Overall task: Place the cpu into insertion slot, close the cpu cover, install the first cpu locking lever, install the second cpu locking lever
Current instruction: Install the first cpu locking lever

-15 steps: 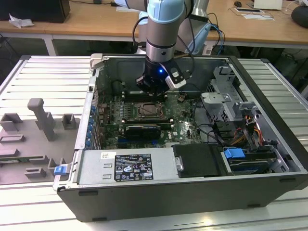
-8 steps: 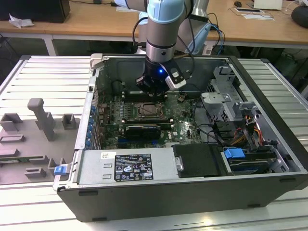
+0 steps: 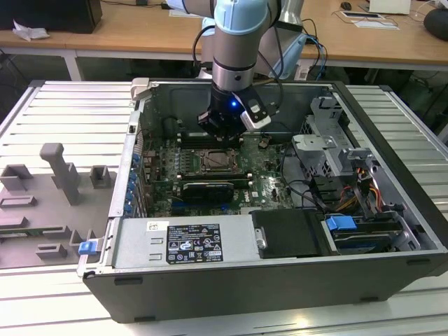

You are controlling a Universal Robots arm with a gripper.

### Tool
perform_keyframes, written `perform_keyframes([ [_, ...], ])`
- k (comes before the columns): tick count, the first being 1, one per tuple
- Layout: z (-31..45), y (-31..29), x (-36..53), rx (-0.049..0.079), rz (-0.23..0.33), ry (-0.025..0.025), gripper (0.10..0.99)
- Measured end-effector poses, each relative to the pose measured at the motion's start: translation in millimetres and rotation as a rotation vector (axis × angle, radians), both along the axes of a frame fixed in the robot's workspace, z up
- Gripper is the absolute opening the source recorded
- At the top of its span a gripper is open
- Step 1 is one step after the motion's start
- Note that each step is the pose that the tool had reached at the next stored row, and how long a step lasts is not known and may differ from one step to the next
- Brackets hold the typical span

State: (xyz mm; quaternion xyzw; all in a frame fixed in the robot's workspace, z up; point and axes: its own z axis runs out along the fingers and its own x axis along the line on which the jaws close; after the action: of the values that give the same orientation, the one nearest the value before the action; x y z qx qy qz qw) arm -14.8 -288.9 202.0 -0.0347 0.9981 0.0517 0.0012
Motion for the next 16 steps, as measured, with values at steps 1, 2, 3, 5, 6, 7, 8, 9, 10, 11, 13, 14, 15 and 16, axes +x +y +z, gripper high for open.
perform_keyframes([
  [1, -0.9, 0.3, 0.2, 0.002, 0.0, -0.0006, 0.102],
  [2, -0.6, 0.0, 0.1, 0.0, 0.0, 0.0001, 0.102],
  [3, -0.6, 0.0, 0.0, 0.0, 0.0, 0.0002, 0.102],
  [5, -0.6, 0.0, 0.0, 0.0, 0.0, 0.0002, 0.102],
  [6, -0.5, 0.0, 0.1, 0.0, 0.0, 0.0002, 0.102],
  [7, -0.1, 0.0, 0.0, 0.0, 0.0, 0.0002, 0.102],
  [8, 1.4, 0.0, 0.1, 0.0, 0.0, -0.0001, 0.102],
  [9, 4.7, 0.0, 0.1, 0.0, 0.0, 0.0001, 0.102],
  [10, 8.4, 0.0, 0.1, 0.0, 0.0, 0.0001, 0.102],
  [11, 10.1, 0.0, 0.1, 0.0, 0.0, 0.0001, 0.102],
  [13, 10.9, 0.0, 0.1, 0.0, 0.0, 0.0, 0.102],
  [14, 10.9, -0.4, 0.1, 0.0, 0.0, 0.0001, 0.102],
  [15, 11.0, -2.7, 0.1, 0.0, 0.0, 0.0002, 0.102],
  [16, 11.0, -4.0, 0.0, 0.0, 0.0, 0.0002, 0.102],
])
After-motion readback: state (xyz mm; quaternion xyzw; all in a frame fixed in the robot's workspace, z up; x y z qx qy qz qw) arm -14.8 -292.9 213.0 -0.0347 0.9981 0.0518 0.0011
